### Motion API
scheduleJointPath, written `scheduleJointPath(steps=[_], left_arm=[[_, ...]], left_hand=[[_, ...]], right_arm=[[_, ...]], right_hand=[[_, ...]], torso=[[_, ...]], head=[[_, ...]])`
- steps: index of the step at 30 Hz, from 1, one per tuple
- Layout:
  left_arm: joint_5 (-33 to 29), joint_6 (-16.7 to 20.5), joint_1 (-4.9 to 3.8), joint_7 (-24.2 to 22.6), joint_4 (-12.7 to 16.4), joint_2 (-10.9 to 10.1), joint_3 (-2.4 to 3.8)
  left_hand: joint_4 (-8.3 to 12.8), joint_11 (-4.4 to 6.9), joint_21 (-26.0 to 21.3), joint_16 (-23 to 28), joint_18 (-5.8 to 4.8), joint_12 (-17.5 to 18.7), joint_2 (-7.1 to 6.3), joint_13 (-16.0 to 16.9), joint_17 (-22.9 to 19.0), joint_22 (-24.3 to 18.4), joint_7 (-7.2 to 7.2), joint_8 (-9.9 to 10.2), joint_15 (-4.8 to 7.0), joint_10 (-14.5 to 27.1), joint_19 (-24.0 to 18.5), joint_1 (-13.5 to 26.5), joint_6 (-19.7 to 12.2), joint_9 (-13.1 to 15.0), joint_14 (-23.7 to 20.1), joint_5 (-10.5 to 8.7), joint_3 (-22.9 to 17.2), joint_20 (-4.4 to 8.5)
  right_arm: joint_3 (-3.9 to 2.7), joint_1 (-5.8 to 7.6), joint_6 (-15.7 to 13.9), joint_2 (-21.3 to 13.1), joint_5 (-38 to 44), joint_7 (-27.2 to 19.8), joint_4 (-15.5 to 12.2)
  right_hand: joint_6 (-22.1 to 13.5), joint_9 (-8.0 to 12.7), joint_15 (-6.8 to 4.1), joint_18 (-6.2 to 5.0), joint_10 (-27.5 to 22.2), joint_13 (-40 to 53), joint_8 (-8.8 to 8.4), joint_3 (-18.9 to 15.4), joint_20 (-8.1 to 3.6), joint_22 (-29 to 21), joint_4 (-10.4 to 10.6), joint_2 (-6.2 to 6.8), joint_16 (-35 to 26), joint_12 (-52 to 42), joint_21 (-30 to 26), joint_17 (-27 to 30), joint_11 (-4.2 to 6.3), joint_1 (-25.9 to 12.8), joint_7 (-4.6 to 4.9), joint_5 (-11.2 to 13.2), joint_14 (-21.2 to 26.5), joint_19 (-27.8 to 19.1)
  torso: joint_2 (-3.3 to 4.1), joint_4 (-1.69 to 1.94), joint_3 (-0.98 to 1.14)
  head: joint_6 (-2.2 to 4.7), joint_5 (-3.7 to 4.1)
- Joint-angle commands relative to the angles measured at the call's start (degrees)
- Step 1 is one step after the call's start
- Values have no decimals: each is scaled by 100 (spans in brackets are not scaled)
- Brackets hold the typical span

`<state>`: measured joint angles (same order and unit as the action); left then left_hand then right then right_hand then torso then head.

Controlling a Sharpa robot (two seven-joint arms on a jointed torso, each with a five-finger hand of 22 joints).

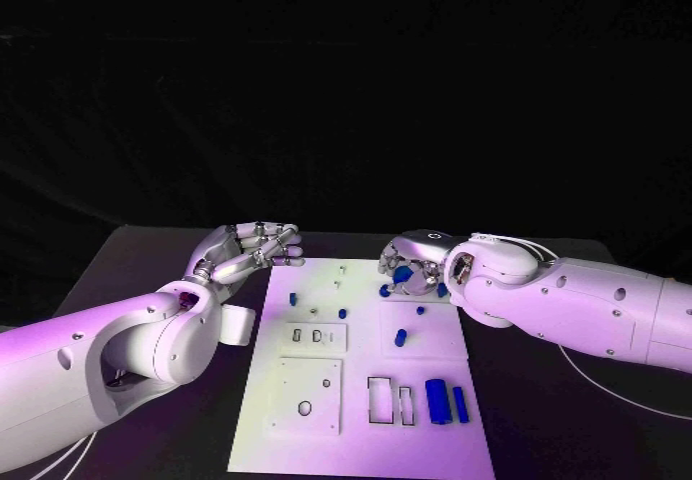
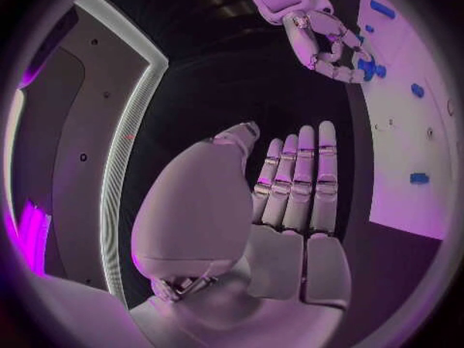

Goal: Assemble the parts on the task board

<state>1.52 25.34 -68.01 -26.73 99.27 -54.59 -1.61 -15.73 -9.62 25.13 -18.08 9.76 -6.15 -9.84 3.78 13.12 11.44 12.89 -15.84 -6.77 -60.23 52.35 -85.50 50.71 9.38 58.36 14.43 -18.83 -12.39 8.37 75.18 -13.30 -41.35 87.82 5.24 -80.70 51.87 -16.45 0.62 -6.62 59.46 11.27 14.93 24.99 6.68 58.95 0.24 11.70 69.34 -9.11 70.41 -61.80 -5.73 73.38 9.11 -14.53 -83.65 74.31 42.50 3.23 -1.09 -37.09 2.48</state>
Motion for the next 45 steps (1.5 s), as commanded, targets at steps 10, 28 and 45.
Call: scheduleJointPath(steps=[10, 28, 45], left_arm=[[-53, -142, -29, 18, 37, -11, 8], [-57, -167, -45, 75, 34, -30, 9], [-63, -216, -56, 121, 33, -38, 9]], left_hand=[[-28, -22, 43, 28, 62, 43, -52, -6, 11, 7, 34, 43, -15, 0, 23, 32, -21, -6, -25, -31, -18, -2], [-30, -29, 50, 38, 60, 60, -53, -5, 16, 9, 42, 52, -20, 6, 24, 48, -28, -7, -36, -31, -19, -4], [-30, -29, 50, 38, 60, 60, -53, -5, 16, 9, 42, 52, -20, 6, 24, 48, -28, -7, -36, -31, -19, -4]], right_arm=[[13, -72, 291, 67, 290, 124, 65], [17, -92, 121, 154, 272, 97, 102], [25, -117, 296, 217, 293, 157, 165]], right_hand=[[105, -54, 40, 143, -19, 11, 25, 76, 20, 429, 21, -20, 323, -72, 304, -304, -17, 48, 19, -23, -212, 190], [223, -119, 47, 207, 101, 1, 59, 220, 36, 870, 129, -140, 613, -148, 609, -556, -14, 30, 27, 76, -243, 349], [342, -205, 25, 253, 234, -21, 114, 440, 25, 1178, 111, -225, 759, -203, 812, -651, 24, 157, -9, 266, -241, 455]], torso=[[19, 0, 6], [27, -3, 2], [38, -8, -3]], head=[[-47, -34], [-96, -62], [-138, -75]])
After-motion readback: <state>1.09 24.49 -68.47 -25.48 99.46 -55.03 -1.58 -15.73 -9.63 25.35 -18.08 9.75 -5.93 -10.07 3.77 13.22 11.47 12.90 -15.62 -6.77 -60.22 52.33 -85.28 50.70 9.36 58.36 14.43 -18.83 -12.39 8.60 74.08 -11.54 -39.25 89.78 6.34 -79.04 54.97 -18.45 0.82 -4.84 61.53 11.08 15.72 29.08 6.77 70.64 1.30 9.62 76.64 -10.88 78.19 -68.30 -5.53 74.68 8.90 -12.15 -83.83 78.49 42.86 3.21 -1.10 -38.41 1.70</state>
